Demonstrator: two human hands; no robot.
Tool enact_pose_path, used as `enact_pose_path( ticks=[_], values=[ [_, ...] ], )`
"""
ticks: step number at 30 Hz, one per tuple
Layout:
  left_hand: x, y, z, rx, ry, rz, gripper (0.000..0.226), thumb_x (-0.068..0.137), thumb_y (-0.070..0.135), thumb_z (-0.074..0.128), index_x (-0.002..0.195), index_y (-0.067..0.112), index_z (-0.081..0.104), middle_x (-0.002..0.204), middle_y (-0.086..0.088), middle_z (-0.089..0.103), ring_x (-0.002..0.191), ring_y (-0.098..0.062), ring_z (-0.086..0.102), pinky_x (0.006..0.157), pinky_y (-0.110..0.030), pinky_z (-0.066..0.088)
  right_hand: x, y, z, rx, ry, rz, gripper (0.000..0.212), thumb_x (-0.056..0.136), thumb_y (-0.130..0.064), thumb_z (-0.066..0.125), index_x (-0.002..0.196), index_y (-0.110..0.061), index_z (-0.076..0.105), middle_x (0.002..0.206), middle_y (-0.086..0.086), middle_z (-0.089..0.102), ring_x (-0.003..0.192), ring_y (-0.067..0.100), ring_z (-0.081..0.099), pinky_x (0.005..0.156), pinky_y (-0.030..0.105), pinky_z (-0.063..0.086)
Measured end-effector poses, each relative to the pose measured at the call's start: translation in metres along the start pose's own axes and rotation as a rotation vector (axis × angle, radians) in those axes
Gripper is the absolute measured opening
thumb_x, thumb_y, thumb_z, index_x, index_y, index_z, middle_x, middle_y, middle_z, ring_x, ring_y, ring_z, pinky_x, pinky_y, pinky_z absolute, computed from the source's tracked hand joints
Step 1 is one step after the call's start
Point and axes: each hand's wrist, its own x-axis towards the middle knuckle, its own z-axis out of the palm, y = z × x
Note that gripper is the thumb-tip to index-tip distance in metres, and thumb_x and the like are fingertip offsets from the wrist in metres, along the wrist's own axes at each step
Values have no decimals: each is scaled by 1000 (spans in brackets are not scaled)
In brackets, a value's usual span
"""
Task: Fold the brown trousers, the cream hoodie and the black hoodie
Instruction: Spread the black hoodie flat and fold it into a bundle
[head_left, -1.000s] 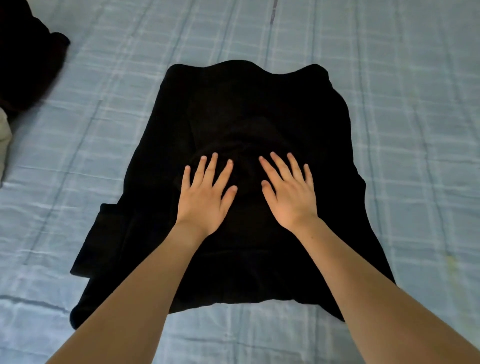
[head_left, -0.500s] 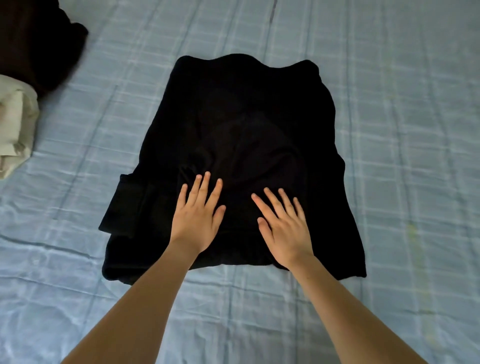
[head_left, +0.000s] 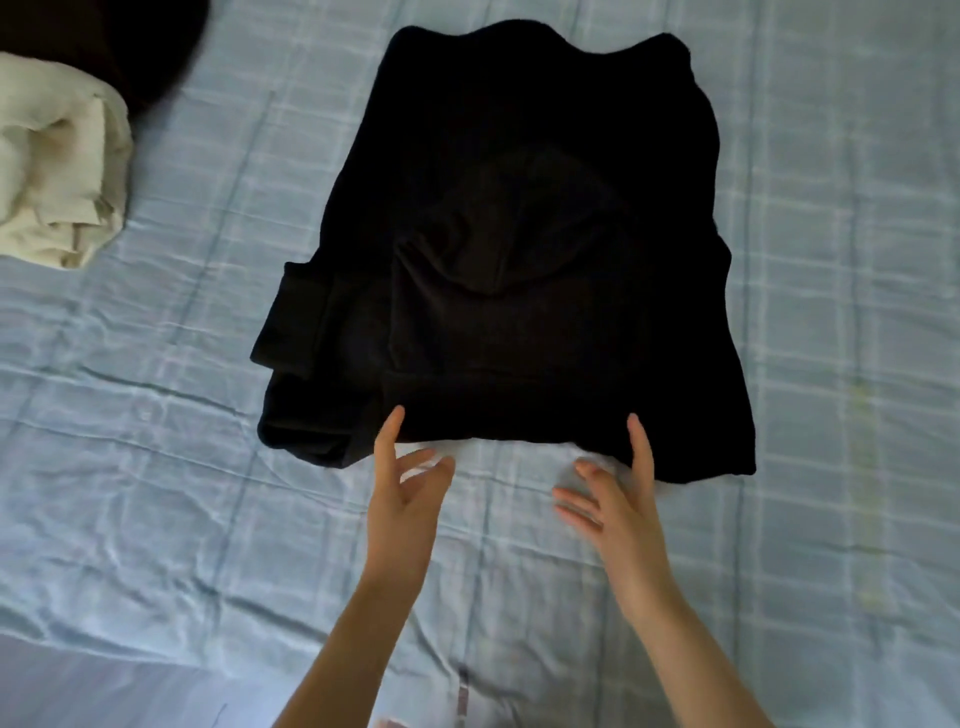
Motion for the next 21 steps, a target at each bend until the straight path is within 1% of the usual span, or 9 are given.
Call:
enact_pose_path(
  ticks=[2, 3, 5, 7, 10, 12, 14, 17, 21],
  values=[
    [7, 0, 2, -169, 17, -67, 73, 84, 26, 74, 135, 61, 36, 126, -4, 64, 117, -13, 62, 102, -38, 48, 12, -2, 2, 153, 28, -23, 70, 100, -15, 58, 138, -67, 31, 127, 7, 65, 110, 26, 69, 98, 42, 54],
    [13, 0, 2, -247, 49, -62, 75, 82, 27, 73, 137, 61, 34, 131, -5, 61, 120, -15, 62, 104, -39, 47, 18, -3, 3, 186, 50, -66, 73, 99, -14, 59, 139, -68, 29, 130, 3, 64, 116, 25, 67, 101, 42, 52],
    [28, 3, 1, -410, 136, -49, 74, 85, 24, 73, 139, 57, 34, 139, 1, 55, 119, -13, 63, 100, -37, 51, 32, -6, 2, 197, 149, -144, 78, 95, -18, 65, 139, -70, 26, 140, -9, 55, 125, 17, 61, 103, 44, 51],
    [42, 6, 2, -480, 208, -41, 70, 88, 21, 73, 139, 53, 38, 138, 8, 53, 113, -9, 66, 91, -34, 57, 50, -7, -2, 195, 316, -195, 85, 86, -25, 73, 138, -71, 25, 147, -15, 44, 129, 9, 54, 105, 47, 49],
    [50, 1, 2, -450, 275, -19, 66, 86, 14, 75, 137, 46, 47, 133, 10, 54, 106, -6, 68, 87, -36, 59, 67, -5, -6, 294, 459, -192, 84, 81, -18, 78, 141, -58, 34, 145, -11, 45, 127, 9, 55, 100, 47, 53],
    [50, -3, -3, -409, 311, -11, 65, 83, 12, 79, 133, 44, 53, 134, 7, 56, 107, -10, 68, 89, -37, 58, 68, 2, -8, 186, 541, -200, 69, 83, -12, 79, 137, -41, 48, 139, -8, 52, 124, 9, 55, 103, 45, 51],
    [47, -5, -11, -338, 328, -3, 64, 79, 13, 82, 128, 44, 56, 129, 10, 61, 108, -11, 67, 93, -38, 57, 63, 7, -15, 58, 568, -210, 54, 82, -14, 80, 127, -33, 57, 131, -10, 57, 120, 7, 56, 105, 43, 50],
    [34, -4, -20, -311, 322, -14, 64, 76, 13, 84, 126, 44, 59, 123, 10, 65, 105, -11, 69, 94, -38, 56, 51, 12, -31, 48, 536, -177, 47, 79, -18, 84, 118, -35, 62, 126, -9, 62, 121, 13, 59, 100, 48, 53],
    [12, -12, -35, -310, 329, -35, 63, 77, 11, 84, 126, 42, 60, 121, 4, 67, 103, -13, 71, 94, -38, 55, 20, 20, -41, 73, 476, -176, 48, 77, -18, 86, 109, -46, 64, 126, -9, 64, 120, 12, 61, 97, 47, 54]
  ],
)
